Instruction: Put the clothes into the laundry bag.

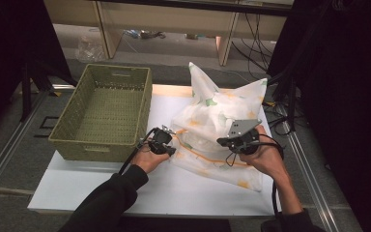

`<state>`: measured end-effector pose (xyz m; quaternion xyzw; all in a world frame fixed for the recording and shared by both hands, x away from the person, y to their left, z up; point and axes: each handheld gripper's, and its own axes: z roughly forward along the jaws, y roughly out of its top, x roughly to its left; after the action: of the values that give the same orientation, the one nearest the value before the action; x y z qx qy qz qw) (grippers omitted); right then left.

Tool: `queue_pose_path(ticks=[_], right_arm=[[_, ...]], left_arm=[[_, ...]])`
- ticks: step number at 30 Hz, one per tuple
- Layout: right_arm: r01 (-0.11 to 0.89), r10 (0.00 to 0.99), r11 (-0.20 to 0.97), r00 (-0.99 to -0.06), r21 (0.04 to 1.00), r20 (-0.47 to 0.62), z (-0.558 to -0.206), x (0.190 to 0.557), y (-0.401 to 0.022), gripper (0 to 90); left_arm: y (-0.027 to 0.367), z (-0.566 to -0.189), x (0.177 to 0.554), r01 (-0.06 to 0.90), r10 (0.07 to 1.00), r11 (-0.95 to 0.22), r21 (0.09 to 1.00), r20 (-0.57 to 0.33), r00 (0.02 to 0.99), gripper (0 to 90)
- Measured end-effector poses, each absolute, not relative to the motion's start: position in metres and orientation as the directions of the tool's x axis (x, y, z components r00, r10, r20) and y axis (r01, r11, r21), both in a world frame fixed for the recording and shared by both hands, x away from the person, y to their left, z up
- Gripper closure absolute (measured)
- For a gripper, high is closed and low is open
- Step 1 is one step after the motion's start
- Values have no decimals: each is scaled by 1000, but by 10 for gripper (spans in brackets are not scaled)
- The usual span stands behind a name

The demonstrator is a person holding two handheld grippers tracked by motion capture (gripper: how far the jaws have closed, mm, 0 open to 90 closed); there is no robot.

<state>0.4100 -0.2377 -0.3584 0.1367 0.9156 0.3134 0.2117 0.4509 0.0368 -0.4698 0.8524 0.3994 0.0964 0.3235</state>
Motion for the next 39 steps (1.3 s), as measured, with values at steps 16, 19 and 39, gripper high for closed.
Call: queue_pose_path(ticks=[16, 19, 39], right_arm=[[143, 384, 780, -878, 609, -285, -359, 400, -245, 900], [145, 348, 801, -902, 581, -255, -371, 396, -241, 900], [230, 353, 845, -918, 482, -181, -442, 408, -232, 900]], left_arm=[[73, -448, 392, 518, 642, -556, 649, -60, 764, 874], [70, -462, 390, 540, 645, -565, 623, -74, 760, 864], [81, -476, 379, 521, 597, -632, 574, -68, 799, 853]])
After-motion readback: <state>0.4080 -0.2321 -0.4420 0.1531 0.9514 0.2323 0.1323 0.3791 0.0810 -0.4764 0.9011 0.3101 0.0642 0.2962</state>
